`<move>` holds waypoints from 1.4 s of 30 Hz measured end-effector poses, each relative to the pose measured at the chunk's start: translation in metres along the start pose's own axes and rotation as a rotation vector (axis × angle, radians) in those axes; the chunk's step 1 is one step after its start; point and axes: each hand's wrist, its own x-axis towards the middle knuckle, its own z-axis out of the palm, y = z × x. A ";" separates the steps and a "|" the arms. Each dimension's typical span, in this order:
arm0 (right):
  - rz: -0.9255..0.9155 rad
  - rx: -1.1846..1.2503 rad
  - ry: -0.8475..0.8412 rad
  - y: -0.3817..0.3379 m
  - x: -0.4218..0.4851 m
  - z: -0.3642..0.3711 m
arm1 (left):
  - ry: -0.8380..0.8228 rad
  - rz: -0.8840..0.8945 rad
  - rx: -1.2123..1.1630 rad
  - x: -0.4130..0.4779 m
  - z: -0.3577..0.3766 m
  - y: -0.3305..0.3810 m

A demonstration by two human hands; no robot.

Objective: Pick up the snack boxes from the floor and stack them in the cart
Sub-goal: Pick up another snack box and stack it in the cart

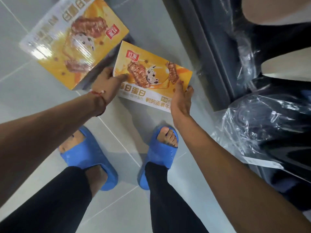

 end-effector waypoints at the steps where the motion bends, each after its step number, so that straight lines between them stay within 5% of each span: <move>1: 0.001 0.030 0.001 0.005 0.009 0.004 | -0.012 0.006 0.006 0.005 0.003 -0.002; 10: 0.116 0.095 -0.169 -0.007 -0.027 -0.024 | 0.023 -0.043 0.037 -0.045 -0.004 -0.004; 23: 0.152 0.089 -0.219 -0.086 -0.227 -0.132 | 0.109 -0.175 -0.199 -0.254 -0.082 0.069; 36: 0.008 0.087 -0.332 -0.172 -0.443 -0.215 | 0.099 -0.111 -0.411 -0.452 -0.199 0.145; 42: -0.152 0.072 -0.395 -0.198 -0.526 -0.227 | 0.234 -0.189 -0.563 -0.530 -0.254 0.168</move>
